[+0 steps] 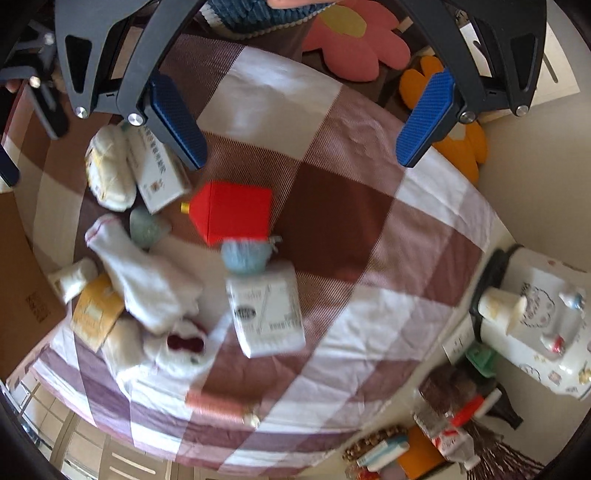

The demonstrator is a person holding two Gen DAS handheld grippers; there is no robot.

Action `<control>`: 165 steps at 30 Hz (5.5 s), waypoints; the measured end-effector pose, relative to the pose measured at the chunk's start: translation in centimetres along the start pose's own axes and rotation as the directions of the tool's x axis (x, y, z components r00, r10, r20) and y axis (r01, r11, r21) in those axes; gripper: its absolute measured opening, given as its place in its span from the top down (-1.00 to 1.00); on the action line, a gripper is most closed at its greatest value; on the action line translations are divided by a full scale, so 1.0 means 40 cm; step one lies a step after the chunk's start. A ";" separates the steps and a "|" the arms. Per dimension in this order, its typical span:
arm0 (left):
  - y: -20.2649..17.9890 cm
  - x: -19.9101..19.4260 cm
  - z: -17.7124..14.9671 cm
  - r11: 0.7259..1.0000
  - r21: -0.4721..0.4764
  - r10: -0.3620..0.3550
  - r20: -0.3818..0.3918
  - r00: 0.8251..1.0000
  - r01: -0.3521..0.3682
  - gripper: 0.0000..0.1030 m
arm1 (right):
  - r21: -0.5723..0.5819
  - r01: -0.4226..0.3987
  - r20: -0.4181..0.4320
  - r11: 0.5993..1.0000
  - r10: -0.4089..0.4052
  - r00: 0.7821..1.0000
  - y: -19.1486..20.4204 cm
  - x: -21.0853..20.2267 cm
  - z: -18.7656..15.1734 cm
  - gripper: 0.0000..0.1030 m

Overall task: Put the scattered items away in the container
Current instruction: 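Reach the left tool to the red house-shaped box while the right tool reaches the white medicine box, then close the left tool on the red box while the right tool grasps the white medicine box, then carry the red box with the left tool while the right tool carries the medicine box over the cardboard box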

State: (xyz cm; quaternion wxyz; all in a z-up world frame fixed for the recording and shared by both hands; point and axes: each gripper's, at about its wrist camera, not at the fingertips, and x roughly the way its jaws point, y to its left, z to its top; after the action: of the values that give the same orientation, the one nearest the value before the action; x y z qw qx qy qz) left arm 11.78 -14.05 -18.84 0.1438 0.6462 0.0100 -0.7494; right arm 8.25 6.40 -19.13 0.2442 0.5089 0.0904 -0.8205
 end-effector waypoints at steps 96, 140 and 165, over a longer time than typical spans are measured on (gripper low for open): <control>0.094 0.206 -0.023 0.933 0.215 -0.305 0.052 0.951 0.288 0.09 | -0.188 -0.057 -0.145 0.980 0.029 0.989 0.196 0.175 -0.025 0.23; -0.190 -0.262 0.177 0.728 0.560 -0.548 0.129 0.827 0.395 0.13 | 0.201 0.061 0.254 0.978 -0.112 0.961 -0.089 -0.314 0.193 0.30; -0.575 -0.593 0.090 0.507 0.806 -0.690 0.166 0.705 0.306 0.13 | 0.499 0.232 0.395 0.835 -0.458 0.796 -0.332 -0.534 0.199 0.30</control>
State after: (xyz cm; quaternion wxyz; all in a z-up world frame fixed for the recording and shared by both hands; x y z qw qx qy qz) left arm 5.97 12.10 0.88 -0.3580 0.4116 -0.1308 -0.8278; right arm 3.15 21.29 2.02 -0.0160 0.2937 -0.0636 -0.9536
